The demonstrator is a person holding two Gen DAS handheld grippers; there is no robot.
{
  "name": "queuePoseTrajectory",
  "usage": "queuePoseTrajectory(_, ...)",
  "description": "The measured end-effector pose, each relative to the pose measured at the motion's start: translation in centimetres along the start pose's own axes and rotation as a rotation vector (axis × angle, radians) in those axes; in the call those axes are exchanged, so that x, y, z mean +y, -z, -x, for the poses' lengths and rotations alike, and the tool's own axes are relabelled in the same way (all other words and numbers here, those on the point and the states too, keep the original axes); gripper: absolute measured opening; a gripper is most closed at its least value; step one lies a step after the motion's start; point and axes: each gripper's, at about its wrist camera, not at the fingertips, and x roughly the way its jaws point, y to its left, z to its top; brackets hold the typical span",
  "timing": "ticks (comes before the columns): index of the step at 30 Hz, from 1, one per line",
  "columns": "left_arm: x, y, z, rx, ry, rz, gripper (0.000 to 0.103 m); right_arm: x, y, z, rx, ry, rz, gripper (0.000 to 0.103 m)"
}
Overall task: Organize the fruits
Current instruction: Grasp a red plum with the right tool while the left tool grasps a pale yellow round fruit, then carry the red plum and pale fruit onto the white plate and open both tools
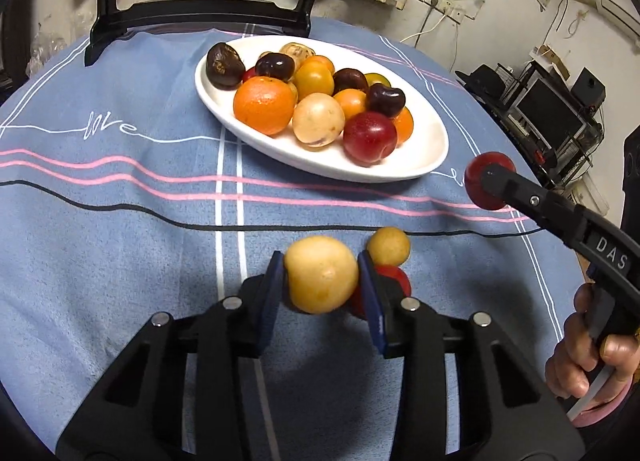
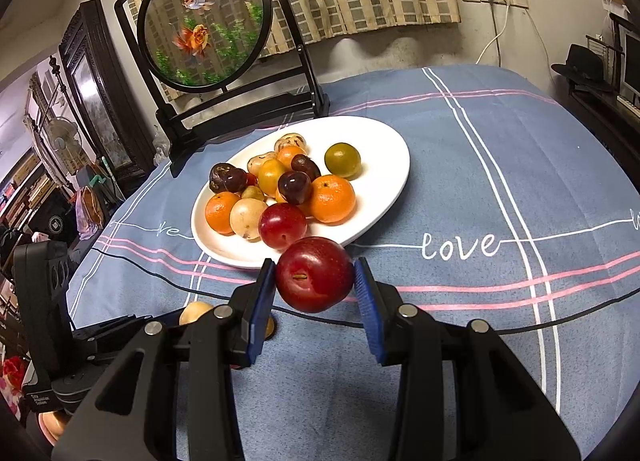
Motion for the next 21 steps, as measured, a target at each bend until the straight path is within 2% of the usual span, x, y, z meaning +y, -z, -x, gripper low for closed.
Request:
queuePoseTrajectory(6, -0.3, 0.3, 0.5, -0.018, -0.026, -0.015, 0.037, 0.0, 0.0, 0.0, -0.002, -0.001, -0.001, 0.040)
queuePoseTrajectory(10, -0.5, 0.5, 1.3, -0.057, -0.071, -0.041, 0.037, 0.0, 0.1, 0.0, -0.002, -0.005, 0.002, 0.040)
queuePoseTrajectory(15, -0.2, 0.7, 2.7, -0.100, -0.086, -0.043, 0.037, 0.0, 0.2, 0.0, 0.001, -0.014, 0.007, 0.040)
queuePoseTrajectory(17, -0.3, 0.7, 3.5, -0.117, -0.080, -0.054, 0.037, 0.2, 0.2, 0.2, -0.004, -0.023, 0.014, 0.041)
queuePoseTrajectory(21, -0.4, -0.5, 5.0, -0.134, -0.019, -0.081, 0.037, 0.4, -0.1, 0.6, -0.028, -0.076, 0.022, 0.041)
